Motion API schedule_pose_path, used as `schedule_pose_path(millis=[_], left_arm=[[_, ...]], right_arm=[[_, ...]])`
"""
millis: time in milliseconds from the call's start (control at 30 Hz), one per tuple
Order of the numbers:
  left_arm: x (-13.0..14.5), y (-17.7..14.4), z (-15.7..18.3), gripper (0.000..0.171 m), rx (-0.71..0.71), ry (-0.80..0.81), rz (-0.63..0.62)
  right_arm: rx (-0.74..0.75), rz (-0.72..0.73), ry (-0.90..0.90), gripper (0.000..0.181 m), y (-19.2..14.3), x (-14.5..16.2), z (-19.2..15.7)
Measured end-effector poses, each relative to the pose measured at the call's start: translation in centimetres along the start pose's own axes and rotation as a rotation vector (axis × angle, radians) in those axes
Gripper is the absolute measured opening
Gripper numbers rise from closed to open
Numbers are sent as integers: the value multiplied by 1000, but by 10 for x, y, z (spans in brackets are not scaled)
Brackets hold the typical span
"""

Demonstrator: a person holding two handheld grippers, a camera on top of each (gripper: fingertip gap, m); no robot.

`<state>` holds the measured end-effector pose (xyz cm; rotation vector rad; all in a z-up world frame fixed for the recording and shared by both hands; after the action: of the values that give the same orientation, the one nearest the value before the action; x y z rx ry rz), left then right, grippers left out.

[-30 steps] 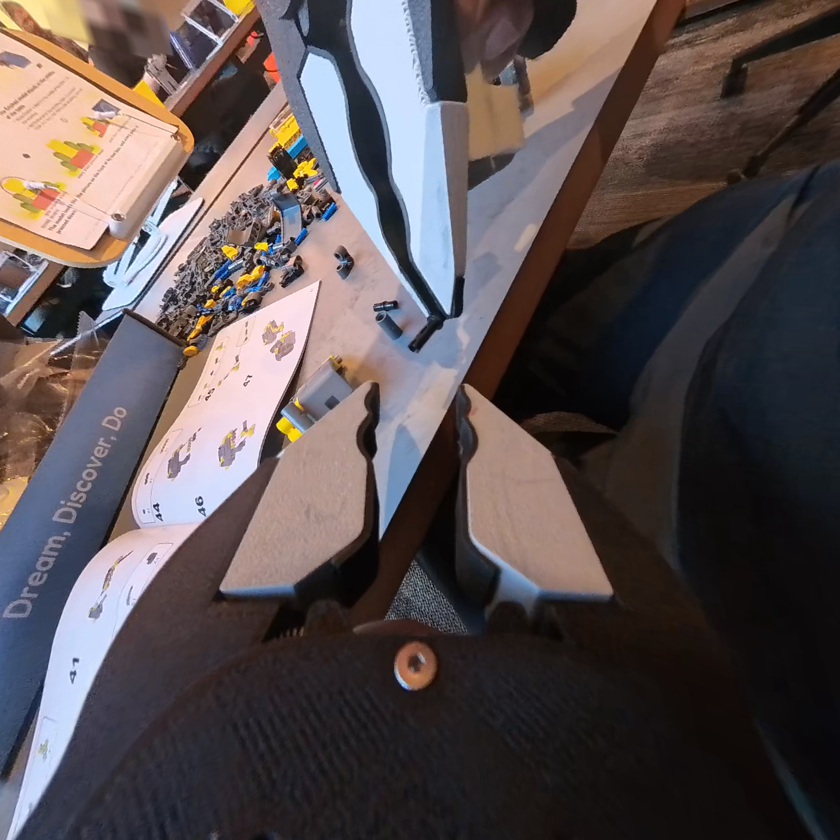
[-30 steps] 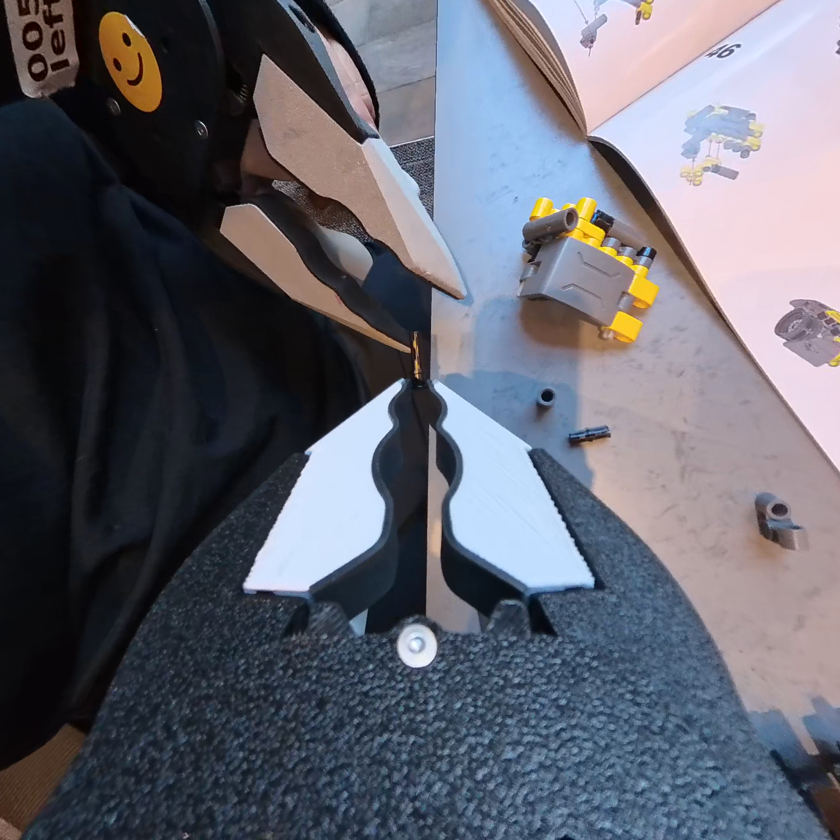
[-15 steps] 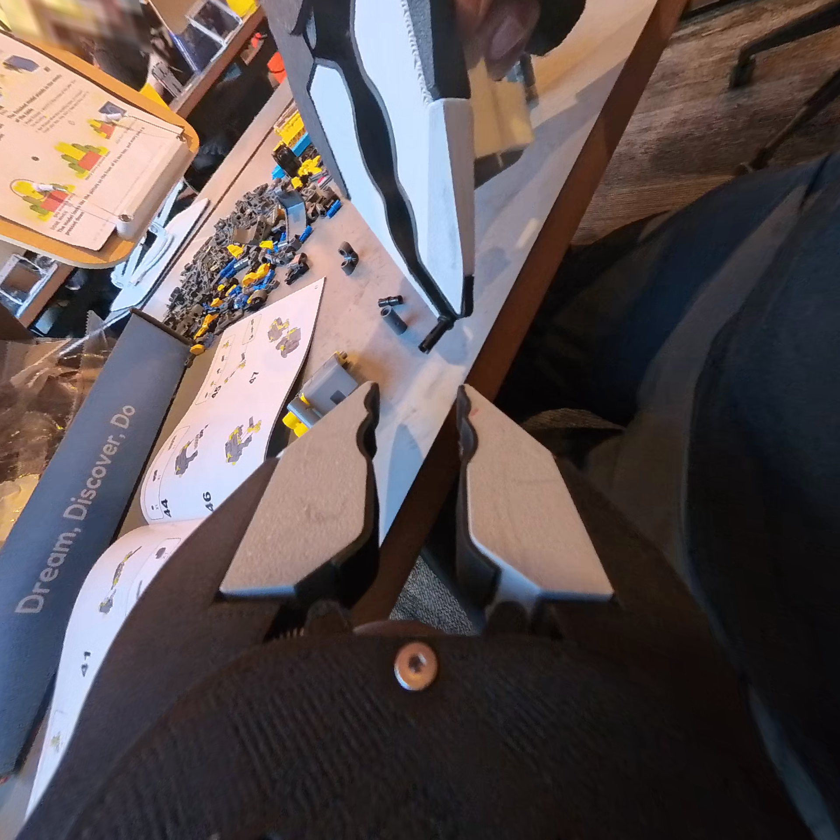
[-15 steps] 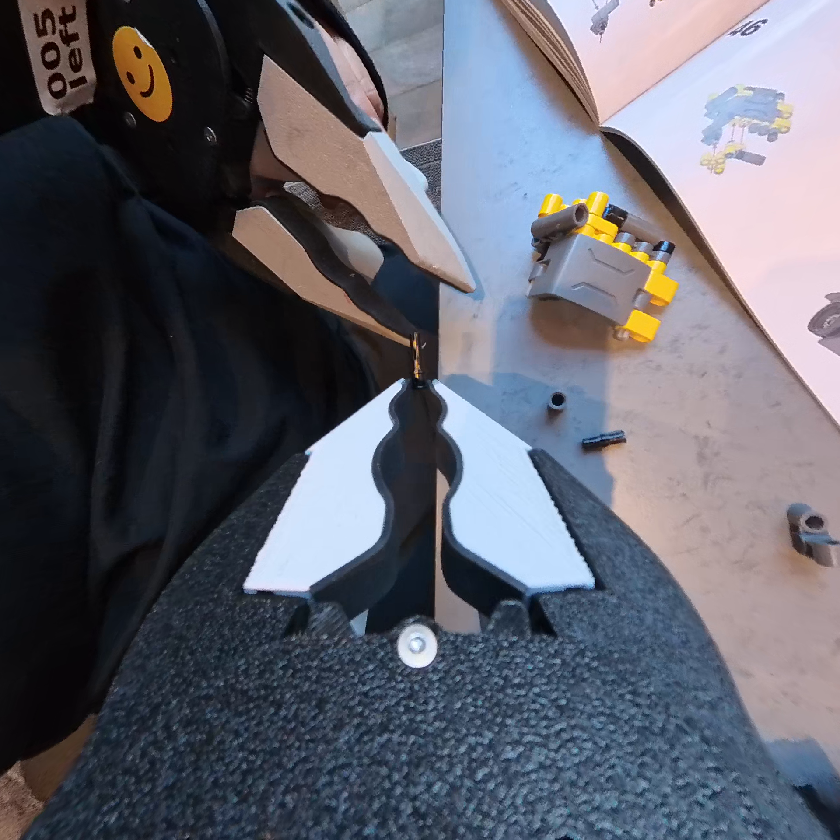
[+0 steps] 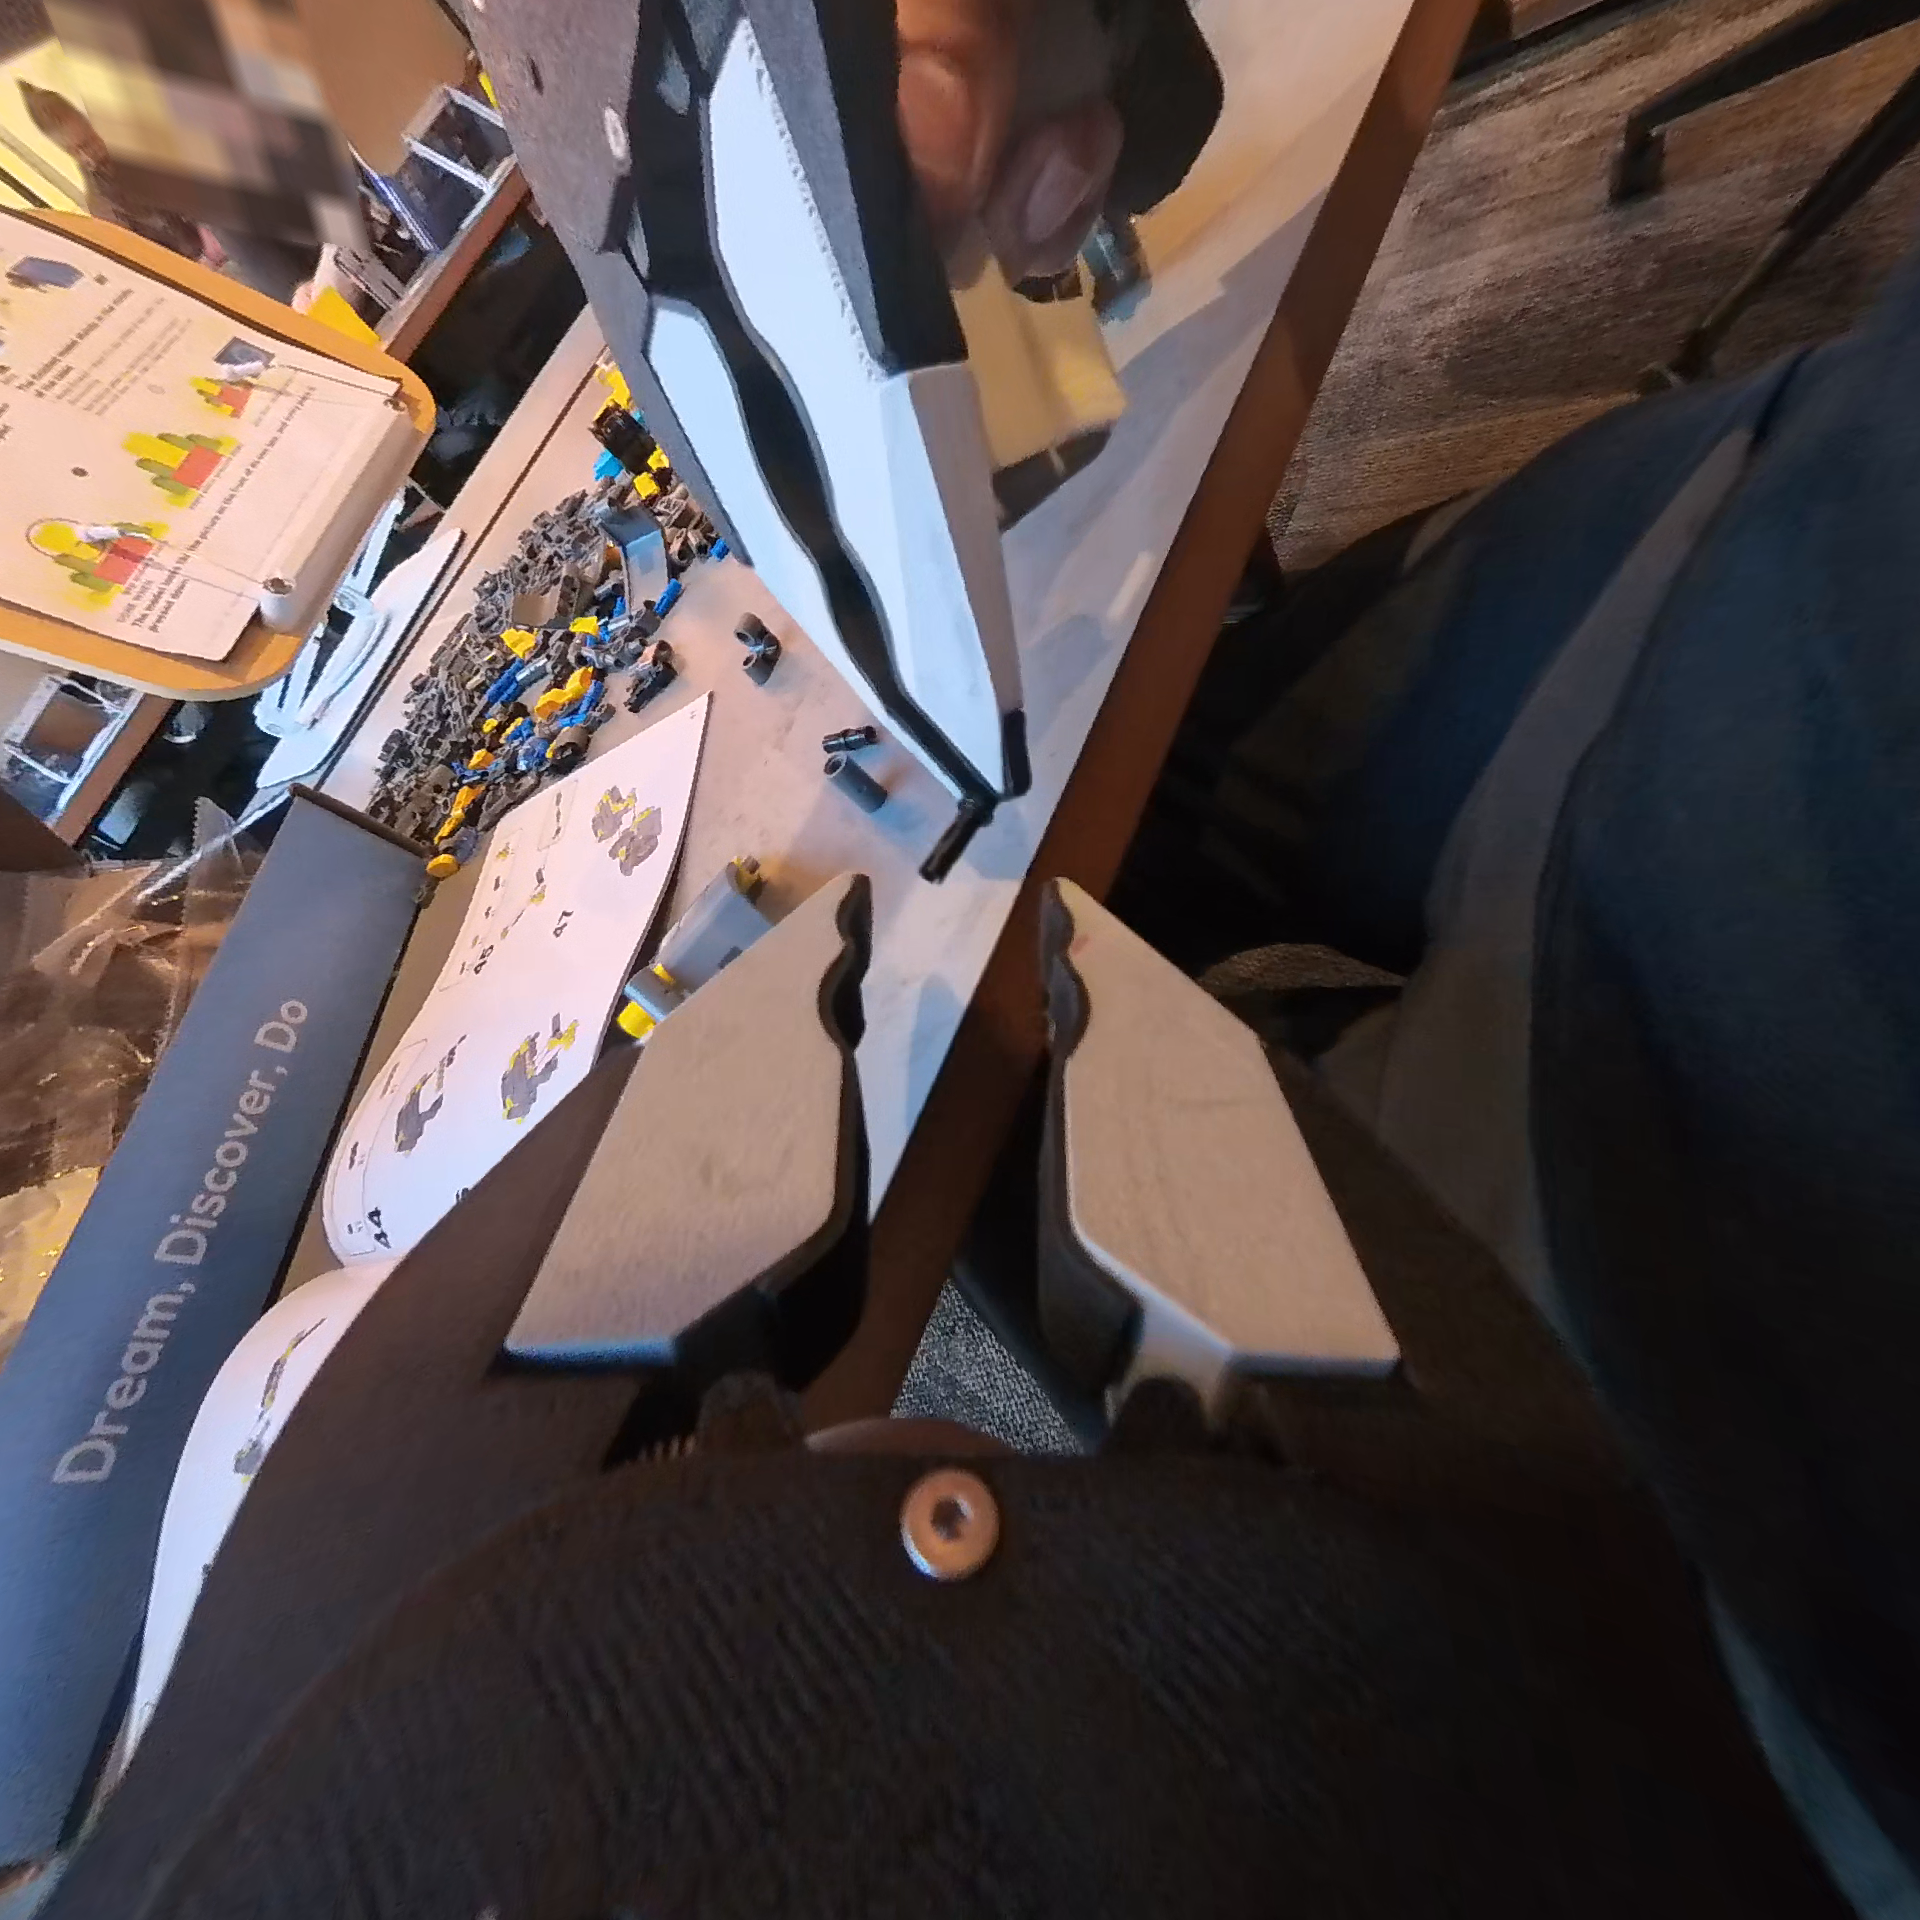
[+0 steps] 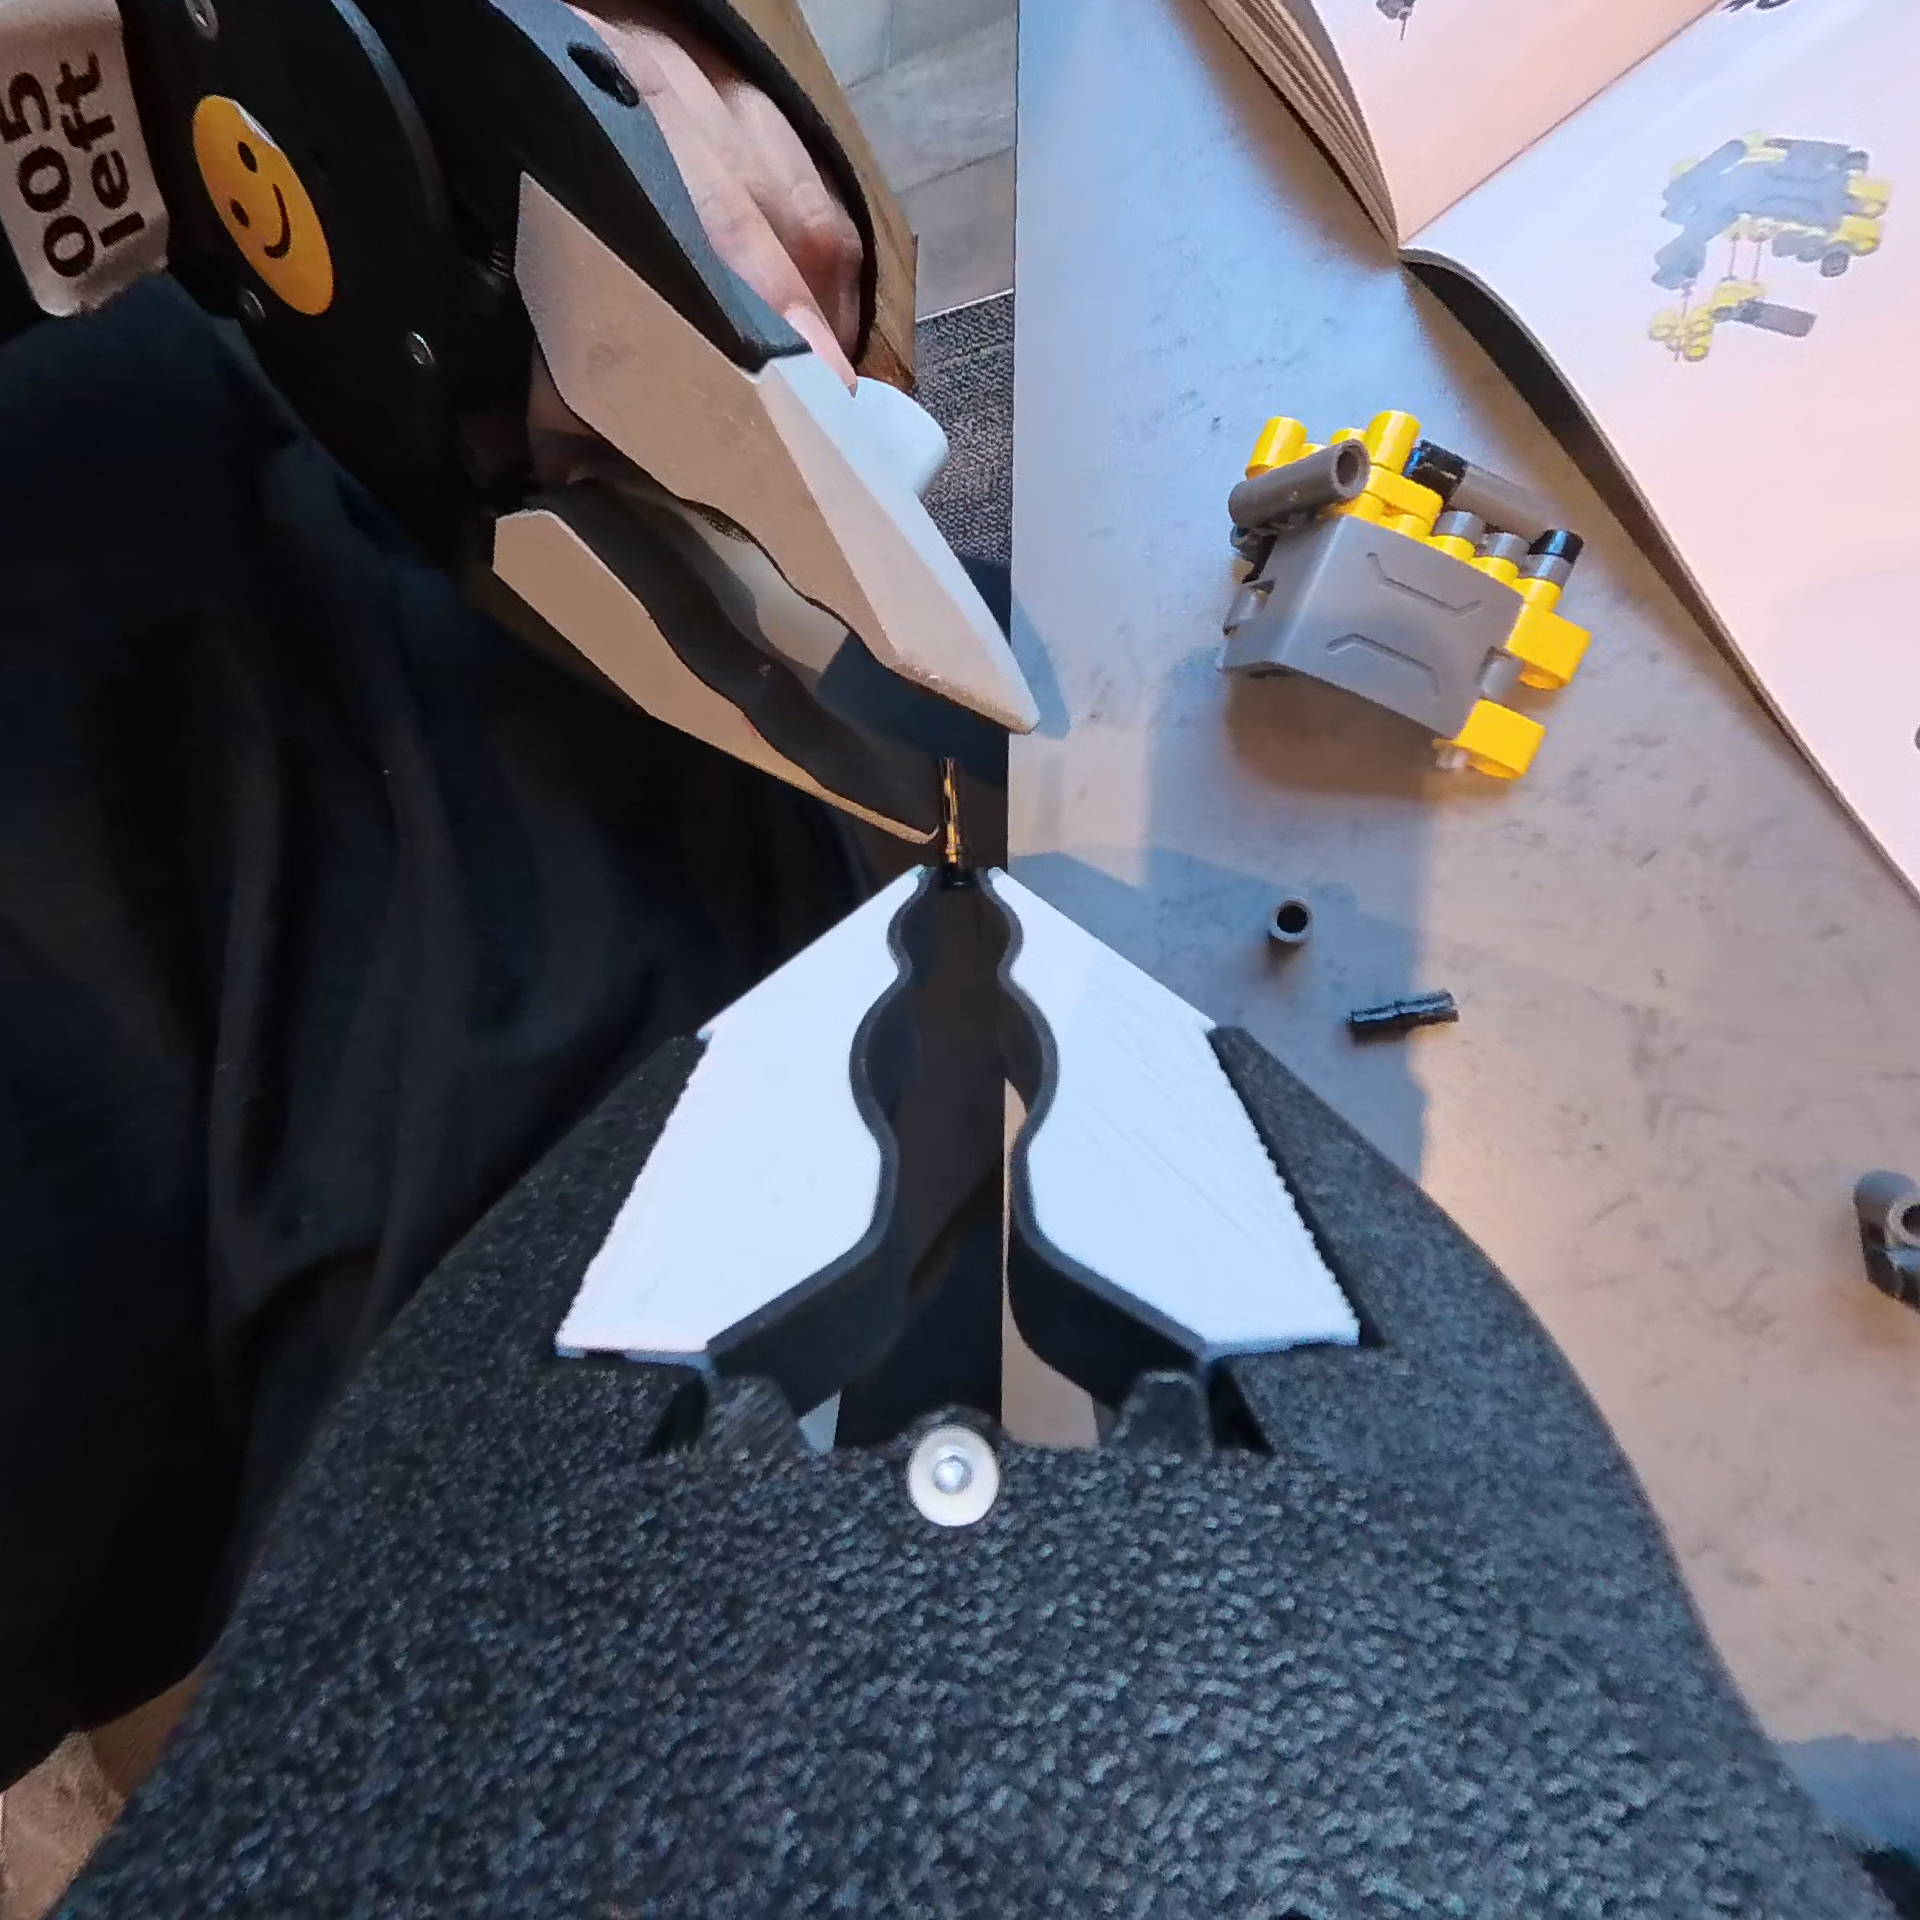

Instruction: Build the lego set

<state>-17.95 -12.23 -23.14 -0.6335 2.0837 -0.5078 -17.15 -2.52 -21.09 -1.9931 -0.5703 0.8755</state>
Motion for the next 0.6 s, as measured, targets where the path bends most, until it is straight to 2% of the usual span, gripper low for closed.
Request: schedule_pose_path(millis=[233, 467, 600], left_arm=[[1, 0, 2, 22, -10, 38, -5], [1, 0, 2, 21, -1, 26, -5], [3, 1, 2, 16, 11, 20, -9]], right_arm=[[9, -17, -1, 6, 2, -1, 1], [31, -37, -1, 7, 4, -1, 3], [35, -28, 4, 6, 2, -1, 3]])
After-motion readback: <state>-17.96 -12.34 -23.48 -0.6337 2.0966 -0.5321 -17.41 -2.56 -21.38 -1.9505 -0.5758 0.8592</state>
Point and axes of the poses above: each gripper's, where its closed fingertips meet, y out along the fingers, x out of its underside, z = x × y across the jaws, the point moved 6 cm from there along -y, back along the fingers, and after that the axes turned 13 degrees about -z, right-handed, at the moved point
